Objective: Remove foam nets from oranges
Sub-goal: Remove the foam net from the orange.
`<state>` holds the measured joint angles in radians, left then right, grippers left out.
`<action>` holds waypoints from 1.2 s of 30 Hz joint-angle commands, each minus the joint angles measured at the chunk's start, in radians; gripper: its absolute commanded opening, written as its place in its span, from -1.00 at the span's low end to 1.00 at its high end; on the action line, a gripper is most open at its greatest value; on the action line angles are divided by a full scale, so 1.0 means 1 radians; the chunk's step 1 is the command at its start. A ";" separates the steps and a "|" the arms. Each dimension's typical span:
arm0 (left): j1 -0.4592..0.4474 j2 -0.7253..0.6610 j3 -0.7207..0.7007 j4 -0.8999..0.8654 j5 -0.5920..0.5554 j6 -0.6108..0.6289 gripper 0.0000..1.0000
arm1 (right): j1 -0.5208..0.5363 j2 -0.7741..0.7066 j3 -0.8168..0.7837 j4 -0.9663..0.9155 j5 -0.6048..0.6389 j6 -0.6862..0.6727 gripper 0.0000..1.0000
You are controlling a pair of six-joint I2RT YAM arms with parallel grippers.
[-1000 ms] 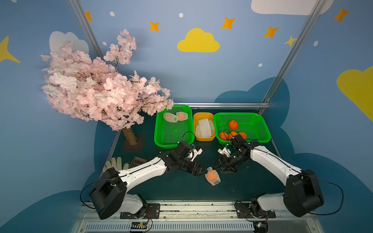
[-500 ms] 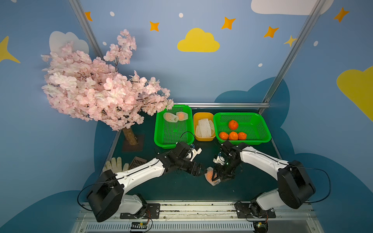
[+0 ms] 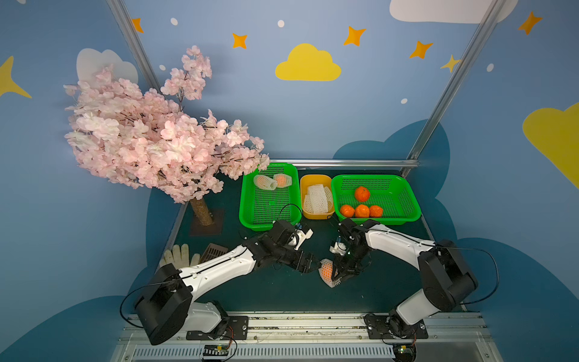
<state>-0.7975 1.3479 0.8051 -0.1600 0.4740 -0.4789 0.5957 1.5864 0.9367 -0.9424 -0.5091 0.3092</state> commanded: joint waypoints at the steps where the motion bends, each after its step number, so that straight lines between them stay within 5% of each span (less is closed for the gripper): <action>1: 0.004 0.004 -0.003 0.026 0.020 0.008 0.78 | -0.002 0.021 0.041 0.020 0.005 -0.008 -0.65; 6: 0.000 0.028 0.001 0.036 0.032 0.014 0.77 | -0.004 0.005 0.088 -0.022 -0.023 -0.013 -1.00; 20: -0.110 0.048 0.008 0.072 -0.116 0.265 0.76 | -0.077 0.072 0.240 -0.190 -0.249 -0.039 -1.00; 36: -0.115 0.321 0.176 -0.007 -0.214 0.290 0.57 | -0.143 0.138 0.185 -0.098 -0.371 0.004 -1.00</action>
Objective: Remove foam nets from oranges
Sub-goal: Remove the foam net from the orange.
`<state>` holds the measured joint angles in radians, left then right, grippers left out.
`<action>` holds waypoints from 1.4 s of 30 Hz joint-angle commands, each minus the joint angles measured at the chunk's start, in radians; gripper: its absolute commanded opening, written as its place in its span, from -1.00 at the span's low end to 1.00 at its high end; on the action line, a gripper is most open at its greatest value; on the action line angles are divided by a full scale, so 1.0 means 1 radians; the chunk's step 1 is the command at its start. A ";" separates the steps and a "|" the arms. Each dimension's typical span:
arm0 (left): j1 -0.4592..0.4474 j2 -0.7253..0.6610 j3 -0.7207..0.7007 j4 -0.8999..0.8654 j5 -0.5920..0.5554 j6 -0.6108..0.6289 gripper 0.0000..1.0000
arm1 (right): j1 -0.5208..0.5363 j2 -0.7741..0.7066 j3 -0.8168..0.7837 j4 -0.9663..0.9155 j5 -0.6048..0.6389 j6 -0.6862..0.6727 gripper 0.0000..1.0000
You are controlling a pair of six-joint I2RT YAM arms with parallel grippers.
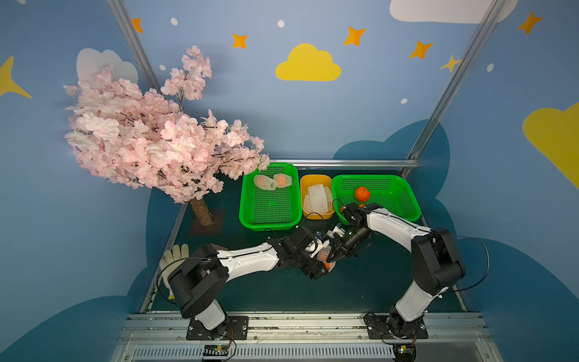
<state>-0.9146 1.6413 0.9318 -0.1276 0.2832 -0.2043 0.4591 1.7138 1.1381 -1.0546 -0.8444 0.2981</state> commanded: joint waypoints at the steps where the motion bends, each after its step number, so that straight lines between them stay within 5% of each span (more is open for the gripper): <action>1: 0.001 0.037 0.058 -0.036 -0.016 0.012 0.55 | -0.010 0.012 -0.021 0.018 -0.036 0.021 -1.00; 10: -0.001 0.133 0.140 -0.081 -0.013 0.000 0.35 | -0.031 0.025 -0.053 0.073 -0.059 0.091 -0.91; 17: 0.002 0.183 0.178 -0.108 -0.016 -0.020 -0.23 | -0.064 0.009 -0.077 0.103 -0.078 0.127 -0.66; 24: 0.019 0.204 0.218 -0.149 0.018 -0.047 -0.54 | -0.105 -0.062 -0.089 0.096 -0.062 0.145 -0.50; 33: 0.066 0.217 0.292 -0.179 0.182 -0.120 -0.86 | -0.134 -0.182 -0.071 0.006 0.112 0.089 -0.35; 42: 0.084 0.247 0.375 -0.238 0.301 -0.166 -0.88 | -0.132 -0.220 -0.079 -0.035 0.315 0.035 -0.22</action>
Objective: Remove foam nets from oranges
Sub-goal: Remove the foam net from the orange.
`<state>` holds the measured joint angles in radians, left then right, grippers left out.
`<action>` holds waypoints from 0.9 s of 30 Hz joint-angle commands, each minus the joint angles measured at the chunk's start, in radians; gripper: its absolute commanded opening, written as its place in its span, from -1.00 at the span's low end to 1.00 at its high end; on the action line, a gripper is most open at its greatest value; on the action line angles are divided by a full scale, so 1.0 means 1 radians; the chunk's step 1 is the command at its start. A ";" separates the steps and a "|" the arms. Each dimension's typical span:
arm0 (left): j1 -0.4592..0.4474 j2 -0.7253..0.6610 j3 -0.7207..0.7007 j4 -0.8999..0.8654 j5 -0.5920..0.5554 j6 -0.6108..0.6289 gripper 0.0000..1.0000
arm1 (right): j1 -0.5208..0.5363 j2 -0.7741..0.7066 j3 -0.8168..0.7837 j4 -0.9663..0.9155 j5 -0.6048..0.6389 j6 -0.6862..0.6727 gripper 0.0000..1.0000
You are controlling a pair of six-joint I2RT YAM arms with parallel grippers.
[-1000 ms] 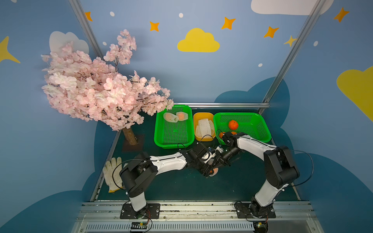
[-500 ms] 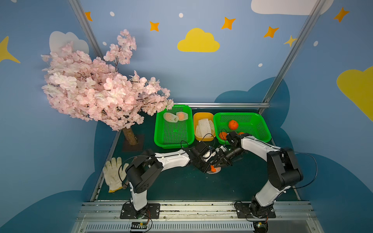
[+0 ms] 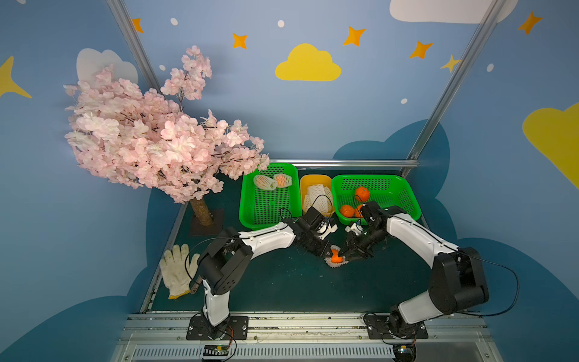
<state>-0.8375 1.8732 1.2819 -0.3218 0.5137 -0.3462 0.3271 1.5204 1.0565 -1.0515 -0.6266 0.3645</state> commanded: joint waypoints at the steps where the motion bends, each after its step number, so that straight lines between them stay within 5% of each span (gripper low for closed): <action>1: 0.008 0.016 0.030 -0.046 0.081 -0.029 -0.88 | 0.001 -0.029 -0.002 -0.030 0.099 -0.032 -0.21; 16: 0.042 0.003 0.097 -0.094 0.137 -0.072 -0.87 | -0.002 -0.029 0.041 0.023 0.145 -0.023 -0.22; 27: 0.123 -0.010 0.297 -0.258 0.041 -0.003 -0.85 | -0.011 -0.223 0.102 0.086 0.037 -0.031 0.45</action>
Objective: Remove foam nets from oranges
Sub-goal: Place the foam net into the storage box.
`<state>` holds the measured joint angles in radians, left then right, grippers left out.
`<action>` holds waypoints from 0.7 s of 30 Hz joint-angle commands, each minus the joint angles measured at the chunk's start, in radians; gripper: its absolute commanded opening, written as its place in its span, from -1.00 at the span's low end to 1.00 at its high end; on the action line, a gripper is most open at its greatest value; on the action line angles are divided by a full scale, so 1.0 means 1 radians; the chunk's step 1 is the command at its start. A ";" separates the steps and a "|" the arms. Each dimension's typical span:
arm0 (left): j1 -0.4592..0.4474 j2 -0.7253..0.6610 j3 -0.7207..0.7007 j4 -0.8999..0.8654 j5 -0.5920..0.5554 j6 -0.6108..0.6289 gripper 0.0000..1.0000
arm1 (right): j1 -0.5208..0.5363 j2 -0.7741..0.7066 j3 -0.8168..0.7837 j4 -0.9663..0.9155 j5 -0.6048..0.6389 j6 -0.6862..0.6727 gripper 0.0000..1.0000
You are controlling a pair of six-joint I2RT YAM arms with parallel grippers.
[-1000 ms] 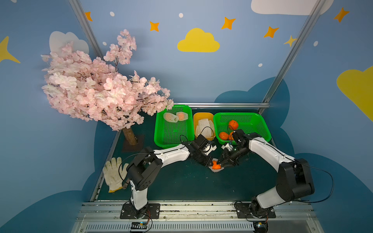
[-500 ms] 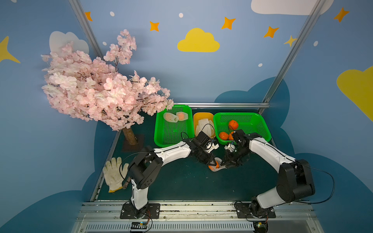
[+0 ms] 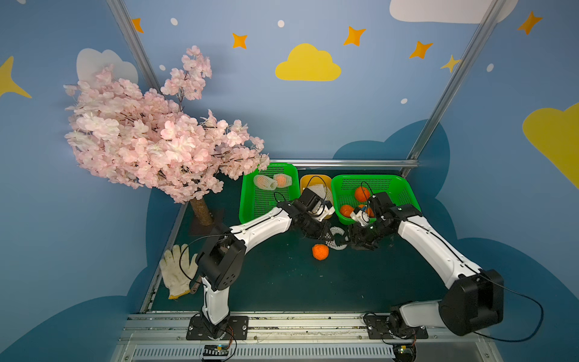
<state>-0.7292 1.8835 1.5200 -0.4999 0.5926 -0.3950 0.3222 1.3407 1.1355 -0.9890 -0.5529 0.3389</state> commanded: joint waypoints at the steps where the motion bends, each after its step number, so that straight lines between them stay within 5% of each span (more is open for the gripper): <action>1: 0.024 -0.015 0.082 -0.096 -0.051 0.058 -0.85 | -0.006 -0.064 0.025 0.032 -0.042 -0.006 0.47; 16: 0.175 0.204 0.531 -0.216 -0.508 0.304 -0.75 | -0.013 -0.281 -0.120 0.236 -0.031 0.090 0.53; 21: 0.205 0.311 0.619 -0.185 -0.578 0.327 -0.74 | -0.015 -0.290 -0.122 0.217 -0.028 0.094 0.54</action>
<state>-0.5304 2.1536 2.0991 -0.6651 0.0990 -0.1223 0.3115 1.0630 1.0168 -0.7906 -0.5850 0.4225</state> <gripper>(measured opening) 0.129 0.769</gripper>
